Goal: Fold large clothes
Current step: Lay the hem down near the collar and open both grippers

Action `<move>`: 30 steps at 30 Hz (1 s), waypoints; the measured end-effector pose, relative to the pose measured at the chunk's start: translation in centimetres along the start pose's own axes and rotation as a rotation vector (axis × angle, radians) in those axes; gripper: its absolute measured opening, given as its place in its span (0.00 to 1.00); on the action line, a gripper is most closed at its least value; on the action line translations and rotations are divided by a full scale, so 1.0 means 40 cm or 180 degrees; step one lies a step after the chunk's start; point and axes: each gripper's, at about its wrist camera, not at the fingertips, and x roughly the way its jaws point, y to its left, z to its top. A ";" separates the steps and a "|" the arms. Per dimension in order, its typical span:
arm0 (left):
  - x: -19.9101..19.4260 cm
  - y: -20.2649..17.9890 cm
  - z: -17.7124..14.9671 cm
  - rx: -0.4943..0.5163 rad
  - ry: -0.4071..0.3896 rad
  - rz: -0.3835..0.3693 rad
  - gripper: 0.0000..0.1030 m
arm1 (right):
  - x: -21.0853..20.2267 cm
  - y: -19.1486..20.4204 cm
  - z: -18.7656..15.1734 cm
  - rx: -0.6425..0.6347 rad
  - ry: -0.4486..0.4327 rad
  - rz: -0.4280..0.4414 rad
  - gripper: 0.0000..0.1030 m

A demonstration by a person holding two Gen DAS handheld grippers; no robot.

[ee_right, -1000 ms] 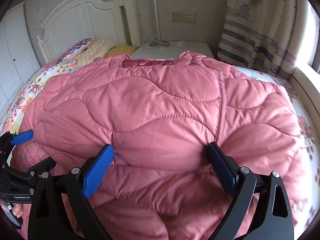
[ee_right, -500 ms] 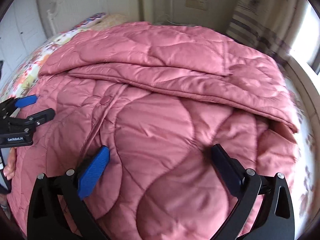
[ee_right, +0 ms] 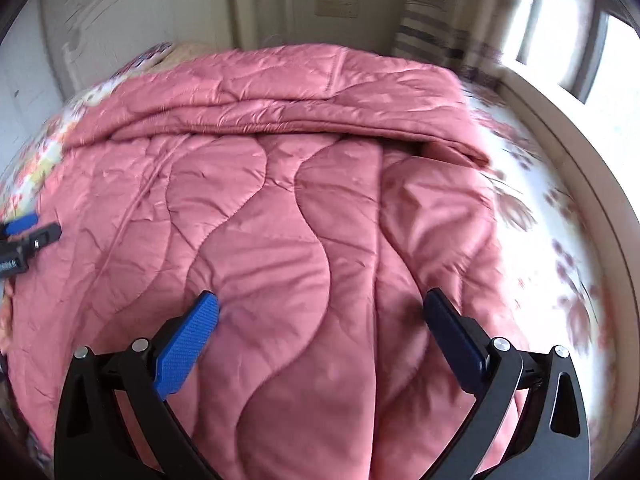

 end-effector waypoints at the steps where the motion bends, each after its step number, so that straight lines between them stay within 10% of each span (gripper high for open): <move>1: -0.042 -0.014 -0.012 0.0029 -0.0101 -0.0195 0.98 | -0.023 0.005 -0.010 0.0051 -0.0042 0.0113 0.95; 8: -0.004 -0.141 -0.093 0.0659 0.0091 -0.0341 0.98 | -0.030 0.192 -0.107 -0.0887 0.0113 0.0110 0.95; 27: -0.051 -0.014 -0.120 0.0186 0.0132 -0.0114 0.98 | -0.064 0.008 -0.151 -0.0207 -0.0044 -0.0053 0.96; 30: -0.101 -0.026 -0.140 0.0115 0.0055 -0.0356 0.98 | -0.096 0.023 -0.146 -0.0229 -0.0070 -0.0142 0.96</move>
